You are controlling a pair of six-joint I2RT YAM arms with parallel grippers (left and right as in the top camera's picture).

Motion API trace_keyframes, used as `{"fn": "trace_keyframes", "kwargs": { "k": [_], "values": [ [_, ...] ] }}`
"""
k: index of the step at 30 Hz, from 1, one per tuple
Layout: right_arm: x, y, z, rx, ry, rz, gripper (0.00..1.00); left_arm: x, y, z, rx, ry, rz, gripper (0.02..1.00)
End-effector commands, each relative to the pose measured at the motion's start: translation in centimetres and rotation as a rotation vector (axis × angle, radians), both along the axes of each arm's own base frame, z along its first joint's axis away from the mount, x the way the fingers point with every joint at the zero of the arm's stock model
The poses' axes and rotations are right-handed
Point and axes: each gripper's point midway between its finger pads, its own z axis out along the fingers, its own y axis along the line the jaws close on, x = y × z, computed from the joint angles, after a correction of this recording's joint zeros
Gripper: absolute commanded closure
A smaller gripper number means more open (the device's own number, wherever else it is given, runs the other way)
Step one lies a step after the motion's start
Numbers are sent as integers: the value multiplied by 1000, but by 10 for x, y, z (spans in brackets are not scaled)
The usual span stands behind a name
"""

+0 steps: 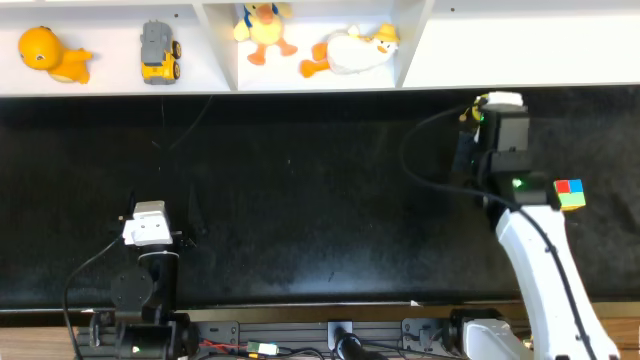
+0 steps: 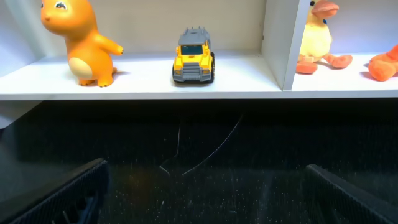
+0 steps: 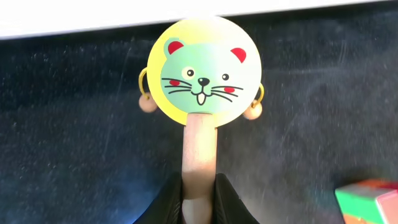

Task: Store Toys

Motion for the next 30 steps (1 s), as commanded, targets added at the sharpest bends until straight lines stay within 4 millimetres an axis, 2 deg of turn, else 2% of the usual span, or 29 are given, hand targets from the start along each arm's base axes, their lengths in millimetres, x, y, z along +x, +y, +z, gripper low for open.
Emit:
{"fn": "trace_keyframes", "kwargs": {
  "k": [1,3,11,21,30],
  "values": [
    [45,5,18,-1,-31,116,941,0,1,1,15,-6,3,20],
    [67,6,18,-4,-27,127,945,0,1,1,15,-6,3,20],
    [123,22,26,-2,-39,220,950,0,1,1,15,-6,3,20],
    [156,36,8,47,-37,282,950,0,1,1,16,-6,3,20],
    [167,42,-12,71,-10,301,934,0,1,1,16,-6,3,20]
  ]
}}
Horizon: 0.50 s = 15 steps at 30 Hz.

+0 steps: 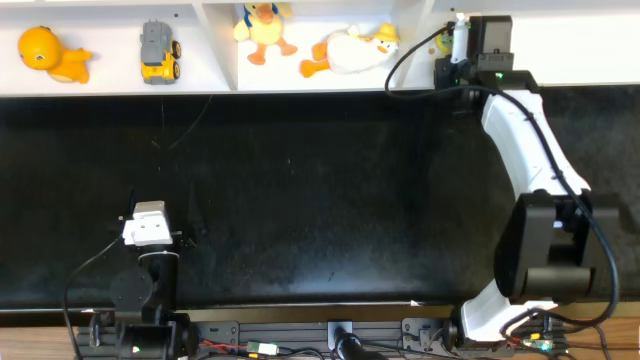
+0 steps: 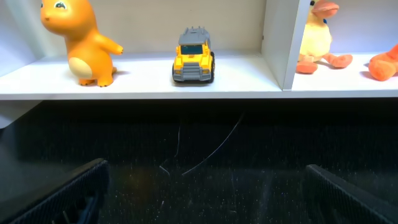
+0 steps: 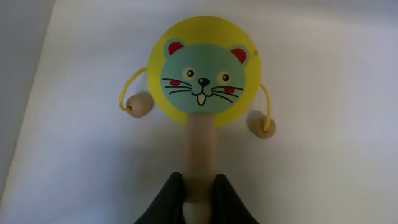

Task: Store Toys

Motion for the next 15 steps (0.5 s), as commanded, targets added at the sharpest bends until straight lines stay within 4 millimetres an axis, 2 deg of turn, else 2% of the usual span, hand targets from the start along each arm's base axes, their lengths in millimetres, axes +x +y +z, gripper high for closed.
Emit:
{"fn": "trace_keyframes", "kwargs": {
  "k": [1,4,5,6,7,10,14,15],
  "values": [
    [13,9,7,24,-31,27,932,0,1,0,15,-5,3,20],
    [13,9,5,24,-26,29,901,0,1,0,15,-5,3,20],
    [13,9,5,24,-26,28,844,0,1,0,16,-5,3,23],
    [13,9,5,24,-26,29,776,0,1,0,16,-5,3,20],
    [13,9,5,24,-26,28,660,0,1,0,15,-5,3,20],
    [12,10,5,30,-22,33,470,0,1,0,15,-5,3,20],
    [9,10,7,36,-15,24,148,0,1,0,16,-5,3,20],
    [7,10,9,37,-13,24,106,0,1,0,15,-5,3,20]
  ]
}}
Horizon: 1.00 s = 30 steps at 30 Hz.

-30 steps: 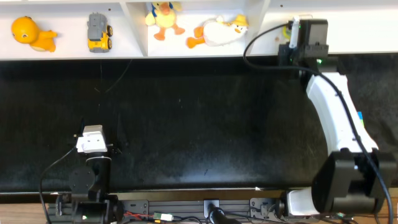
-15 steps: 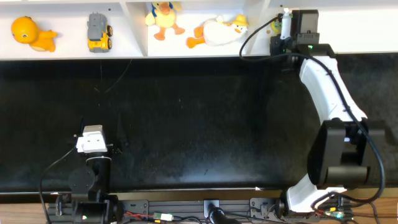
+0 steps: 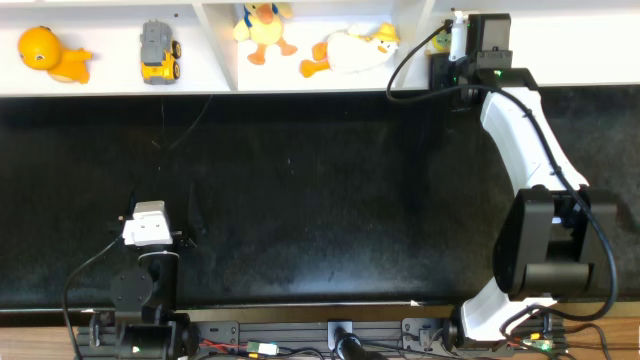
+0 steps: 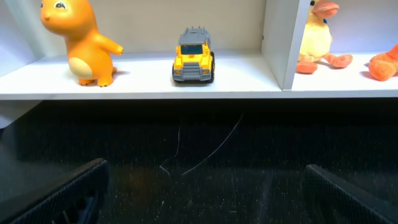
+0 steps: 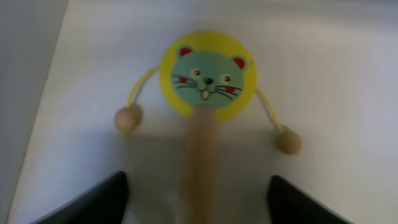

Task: Store Toys

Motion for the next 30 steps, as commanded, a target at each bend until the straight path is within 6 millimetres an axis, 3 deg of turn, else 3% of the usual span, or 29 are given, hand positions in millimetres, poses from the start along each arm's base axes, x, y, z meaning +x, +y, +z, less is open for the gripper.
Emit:
{"fn": "trace_keyframes", "kwargs": {
  "k": [1,3,16,22,25,26,30],
  "values": [
    [1,5,12,17,-8,7,91,0,1,0,16,-5,3,20],
    [-6,2,18,4,1,-3,1,0,1,0,15,-5,3,20],
    [-85,-27,58,-135,67,-81,5,0,1,0,16,-5,3,20],
    [-142,-30,51,-138,80,-88,5,0,1,0,15,-5,3,20],
    [-177,-30,42,-139,107,-87,3,0,1,0,15,-5,3,20],
    [-199,-30,36,-140,133,-85,5,0,1,0,15,-5,3,20],
    [-235,-30,29,-139,166,-80,5,0,1,0,15,-5,3,20]
  ]
}}
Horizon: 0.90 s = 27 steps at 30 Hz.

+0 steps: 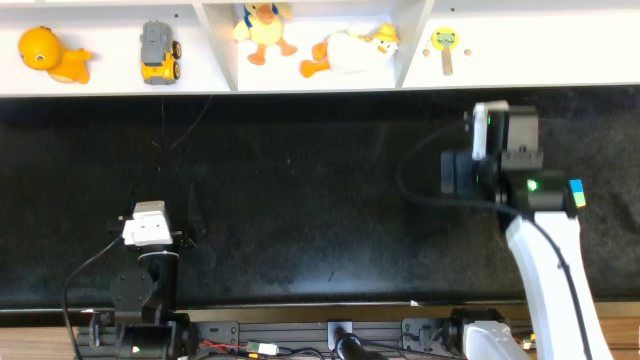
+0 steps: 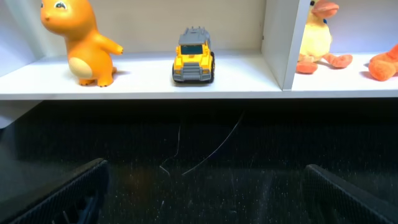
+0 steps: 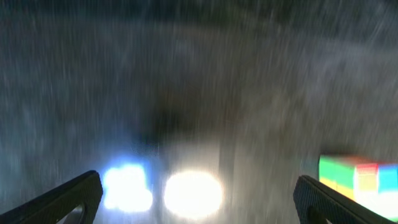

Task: Store Toys

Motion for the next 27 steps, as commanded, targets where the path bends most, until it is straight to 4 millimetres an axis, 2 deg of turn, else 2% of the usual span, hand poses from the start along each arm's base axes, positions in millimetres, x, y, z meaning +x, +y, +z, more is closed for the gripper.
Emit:
{"fn": "trace_keyframes", "kwargs": {
  "k": [1,6,15,23,27],
  "values": [
    [-35,-2,4,-8,-20,-3,3,0,1,0,16,-5,3,20],
    [-45,-2,16,-8,-76,-4,7,0,1,0,16,-5,3,20],
    [-45,-2,16,-7,-78,-3,5,0,1,0,16,-5,3,20],
    [-38,8,19,48,-108,20,5,0,1,0,16,-5,3,20],
    [-42,-15,14,41,-78,-63,5,0,1,0,16,-5,3,20]
  ]
}}
